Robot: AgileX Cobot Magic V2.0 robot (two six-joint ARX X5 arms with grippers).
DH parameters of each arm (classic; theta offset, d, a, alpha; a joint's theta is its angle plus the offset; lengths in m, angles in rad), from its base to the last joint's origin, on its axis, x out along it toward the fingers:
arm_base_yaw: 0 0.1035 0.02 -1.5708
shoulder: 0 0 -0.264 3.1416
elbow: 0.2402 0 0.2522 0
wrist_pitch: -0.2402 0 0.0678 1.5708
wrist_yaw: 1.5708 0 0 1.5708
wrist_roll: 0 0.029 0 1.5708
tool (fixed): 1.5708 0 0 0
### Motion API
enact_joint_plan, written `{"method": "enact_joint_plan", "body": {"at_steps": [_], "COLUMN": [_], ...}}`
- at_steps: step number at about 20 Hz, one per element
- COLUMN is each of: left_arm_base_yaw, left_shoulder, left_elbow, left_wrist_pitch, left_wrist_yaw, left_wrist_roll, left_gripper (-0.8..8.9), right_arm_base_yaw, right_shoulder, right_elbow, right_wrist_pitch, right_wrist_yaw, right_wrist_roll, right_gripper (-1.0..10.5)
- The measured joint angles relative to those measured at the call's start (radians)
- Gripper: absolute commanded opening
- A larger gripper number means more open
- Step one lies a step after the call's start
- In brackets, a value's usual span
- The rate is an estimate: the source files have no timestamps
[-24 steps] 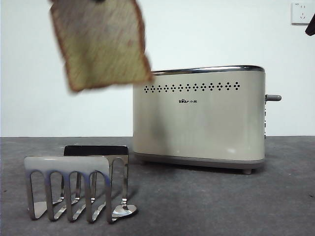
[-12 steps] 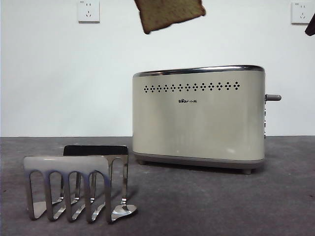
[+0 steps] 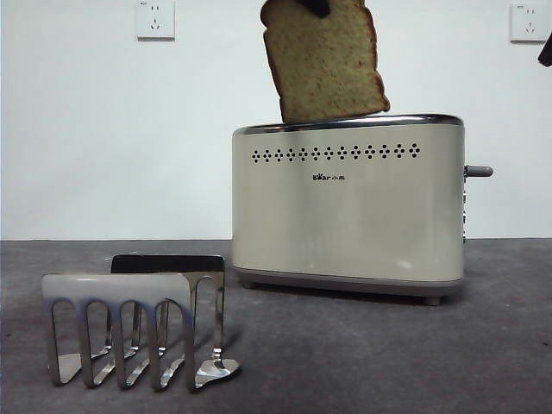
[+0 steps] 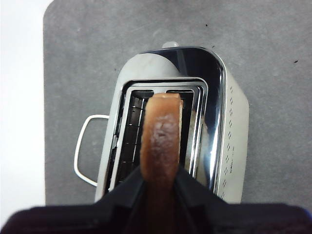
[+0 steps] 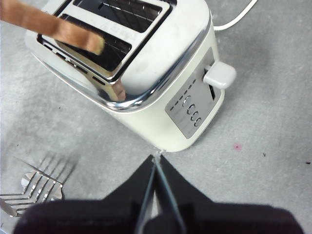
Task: Pick up a slice of bread from the rack,put the bread on the toaster,press the button
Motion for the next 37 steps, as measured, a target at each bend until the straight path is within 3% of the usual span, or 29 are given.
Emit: {"method": "enact_joint_plan", "body": {"at_steps": [24, 25, 28, 29, 37], "left_arm_base_yaw": [0.000, 0.000, 0.000, 0.000, -0.003], "left_shoulder": [0.183, 0.183, 0.183, 0.183, 0.146], "left_elbow": [0.014, 0.014, 0.014, 0.014, 0.012], "left_wrist_pitch": [0.091, 0.098, 0.107, 0.108, 0.108], "left_wrist_yaw": [-0.001, -0.002, -0.010, -0.010, -0.011], "left_wrist_roll": [-0.002, -0.010, -0.058, -0.064, -0.073], "left_gripper": [0.00, 0.11, 2.70, 3.03, 3.07], "right_arm_base_yaw": [0.000, 0.000, 0.000, 0.000, 0.000], "right_shoulder": [0.001, 0.001, 0.001, 0.001, 0.001], "right_elbow": [0.000, 0.000, 0.000, 0.000, 0.000], "right_wrist_pitch": [-0.002, -0.002, -0.002, -0.002, 0.002], "right_wrist_yaw": [0.038, 0.038, 0.039, 0.039, 0.071], "right_wrist_roll": [0.016, 0.016, 0.016, 0.016, 0.016], "right_gripper": [0.0, 0.0, 0.0, 0.0, 0.0]}}
